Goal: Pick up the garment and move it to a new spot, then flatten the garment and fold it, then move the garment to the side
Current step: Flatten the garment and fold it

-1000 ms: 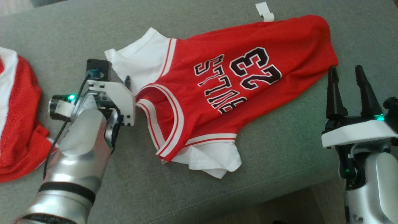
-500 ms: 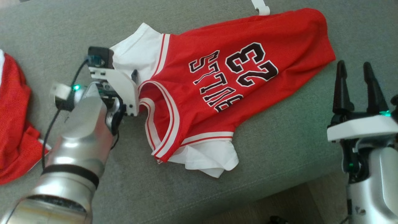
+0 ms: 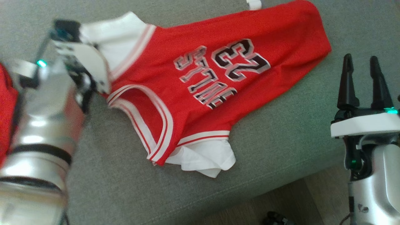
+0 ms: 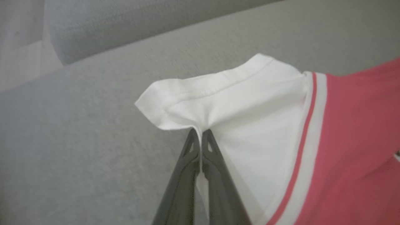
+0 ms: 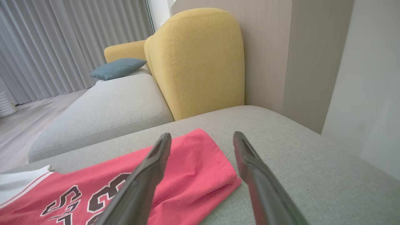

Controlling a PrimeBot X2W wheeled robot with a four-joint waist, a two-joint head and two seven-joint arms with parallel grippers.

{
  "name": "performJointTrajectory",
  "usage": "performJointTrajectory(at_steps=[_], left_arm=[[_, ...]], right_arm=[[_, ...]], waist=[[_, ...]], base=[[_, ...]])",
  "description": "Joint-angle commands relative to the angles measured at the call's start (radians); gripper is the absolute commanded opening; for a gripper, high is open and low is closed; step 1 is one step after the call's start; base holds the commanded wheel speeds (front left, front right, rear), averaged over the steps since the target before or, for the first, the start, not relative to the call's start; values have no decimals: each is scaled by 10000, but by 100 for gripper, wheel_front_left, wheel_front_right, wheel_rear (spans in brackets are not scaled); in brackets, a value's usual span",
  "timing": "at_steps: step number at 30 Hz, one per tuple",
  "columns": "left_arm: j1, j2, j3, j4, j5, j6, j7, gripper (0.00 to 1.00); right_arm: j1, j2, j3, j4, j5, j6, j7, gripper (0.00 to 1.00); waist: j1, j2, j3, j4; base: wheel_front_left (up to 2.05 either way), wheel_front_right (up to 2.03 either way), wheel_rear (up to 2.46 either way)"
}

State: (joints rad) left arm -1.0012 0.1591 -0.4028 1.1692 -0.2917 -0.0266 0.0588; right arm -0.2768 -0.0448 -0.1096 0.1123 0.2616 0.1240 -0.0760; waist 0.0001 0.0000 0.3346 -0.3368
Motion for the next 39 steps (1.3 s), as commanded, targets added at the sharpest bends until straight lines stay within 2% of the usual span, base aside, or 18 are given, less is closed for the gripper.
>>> performJointTrajectory(at_steps=[1,7,12,18,22,23,24,33,39], left_arm=[[-967,718,195,-311,144,87,-348,0],[-2148,1488,-70,-444,610,196,-1296,0],[-2792,1865,-211,-416,875,403,-1969,0],[-3433,2135,-372,-201,1072,538,-2623,0],[-3790,2102,-531,46,1181,574,-2736,0],[-3830,2067,-550,125,1186,630,-2757,10],[-3865,2036,-586,183,1212,694,-2794,100],[-3593,1334,-516,21,885,775,-3161,100],[-2791,718,-207,-1302,456,745,-3200,100]], right_arm=[[-316,-55,278,-263,101,67,-115,100],[-472,-55,586,-149,255,67,-243,100],[-580,-55,878,-22,351,67,-316,100],[-798,-55,1369,135,550,67,-412,100],[-942,-55,1501,150,619,67,-463,100],[-966,-55,1507,160,630,67,-477,100],[-985,-55,1500,173,641,67,-493,100],[-1045,-55,1105,415,475,67,-564,100],[-940,-55,563,507,73,67,-422,100]], waist=[[-1,0,63,-64],[-1,0,247,-253],[-1,0,384,-438],[-1,0,620,-819],[-1,0,783,-907],[-1,0,798,-906],[-1,0,809,-892],[-1,0,326,-39],[-1,0,-528,966]], base=[[0,0,0],[0,0,0],[0,0,0],[0,0,0],[0,0,0],[0,0,0],[0,0,0],[0,0,0],[0,0,0]])
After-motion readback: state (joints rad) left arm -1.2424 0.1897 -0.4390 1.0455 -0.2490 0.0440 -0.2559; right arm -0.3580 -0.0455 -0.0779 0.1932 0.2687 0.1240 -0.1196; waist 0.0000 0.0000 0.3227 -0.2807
